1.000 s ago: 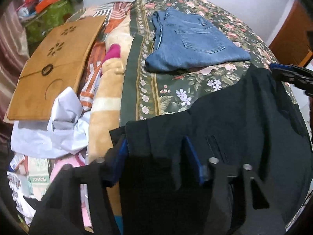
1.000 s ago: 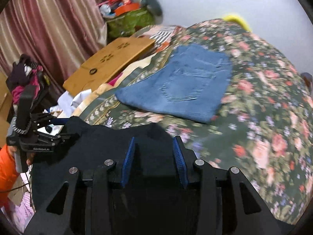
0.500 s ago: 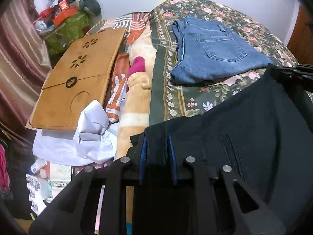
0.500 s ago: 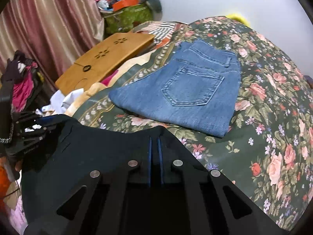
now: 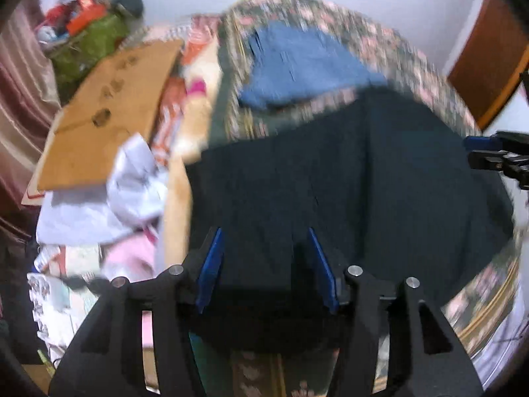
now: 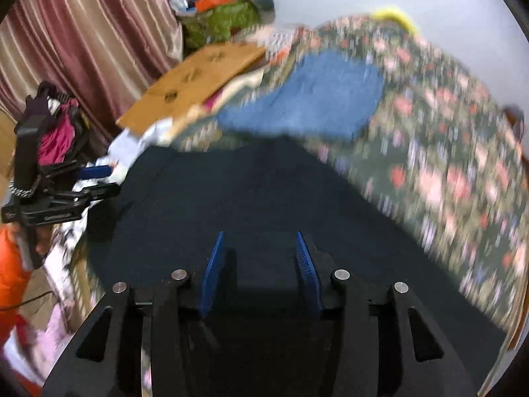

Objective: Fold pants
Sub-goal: 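Lay the black pants flat and open the left gripper, then press both open grippers along the black pants to flatten them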

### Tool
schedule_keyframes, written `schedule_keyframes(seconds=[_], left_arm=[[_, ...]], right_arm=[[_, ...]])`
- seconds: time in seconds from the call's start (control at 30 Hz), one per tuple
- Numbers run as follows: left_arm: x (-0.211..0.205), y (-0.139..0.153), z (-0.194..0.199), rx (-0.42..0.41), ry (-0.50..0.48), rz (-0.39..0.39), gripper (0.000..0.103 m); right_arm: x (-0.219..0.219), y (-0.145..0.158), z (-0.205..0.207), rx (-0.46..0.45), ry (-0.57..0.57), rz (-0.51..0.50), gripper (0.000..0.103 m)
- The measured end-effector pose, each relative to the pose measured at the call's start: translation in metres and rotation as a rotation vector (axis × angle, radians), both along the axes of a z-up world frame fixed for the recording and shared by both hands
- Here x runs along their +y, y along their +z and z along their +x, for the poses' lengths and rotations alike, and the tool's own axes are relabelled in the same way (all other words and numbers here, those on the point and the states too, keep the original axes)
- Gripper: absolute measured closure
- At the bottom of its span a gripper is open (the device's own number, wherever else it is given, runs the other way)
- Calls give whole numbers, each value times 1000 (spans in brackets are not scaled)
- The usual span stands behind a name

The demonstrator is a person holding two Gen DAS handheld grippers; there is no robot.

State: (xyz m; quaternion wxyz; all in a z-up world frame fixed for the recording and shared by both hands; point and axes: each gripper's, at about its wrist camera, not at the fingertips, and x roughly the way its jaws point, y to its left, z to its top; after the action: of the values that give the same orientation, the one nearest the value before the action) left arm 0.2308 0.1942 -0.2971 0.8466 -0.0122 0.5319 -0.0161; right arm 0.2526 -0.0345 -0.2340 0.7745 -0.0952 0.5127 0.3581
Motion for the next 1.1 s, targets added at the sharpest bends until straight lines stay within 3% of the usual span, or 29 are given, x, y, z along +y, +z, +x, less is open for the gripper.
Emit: schedule_keyframes(seconds=[0.07, 0.1, 0.17, 0.23, 0.3, 0.43, 0.6, 0.83, 0.97, 1.1], left_arm=[[0, -24, -11, 48, 21, 0, 48], [2, -27, -18, 28, 44, -9, 46], [10, -28, -26, 17, 89, 2, 31], [19, -28, -34, 17, 122, -29, 28], [21, -30, -41, 18, 145, -18, 27], [10, -23, -47, 13, 140, 118, 26], [-1, 11, -44, -7, 138, 182, 30], [-62, 53, -26, -98, 54, 118, 30], [-107, 53, -7, -79, -12, 29, 30], [-144, 39, 7, -46, -61, 5, 30]], right_arm=[[-9, -22, -21, 49, 8, -33, 62], [-15, -24, -28, 30, 2, -30, 62], [-26, -24, -48, -19, 3, -42, 62], [-41, -23, -59, -4, -32, -17, 62], [-53, -23, -63, 10, -63, 13, 62], [-67, -20, -69, 10, -85, 20, 62], [-105, -7, -75, -14, -169, 41, 62], [-215, 2, -79, -88, -468, 58, 62], [-275, -8, -82, -94, -627, 16, 62], [-326, -28, -85, -50, -773, 17, 62]])
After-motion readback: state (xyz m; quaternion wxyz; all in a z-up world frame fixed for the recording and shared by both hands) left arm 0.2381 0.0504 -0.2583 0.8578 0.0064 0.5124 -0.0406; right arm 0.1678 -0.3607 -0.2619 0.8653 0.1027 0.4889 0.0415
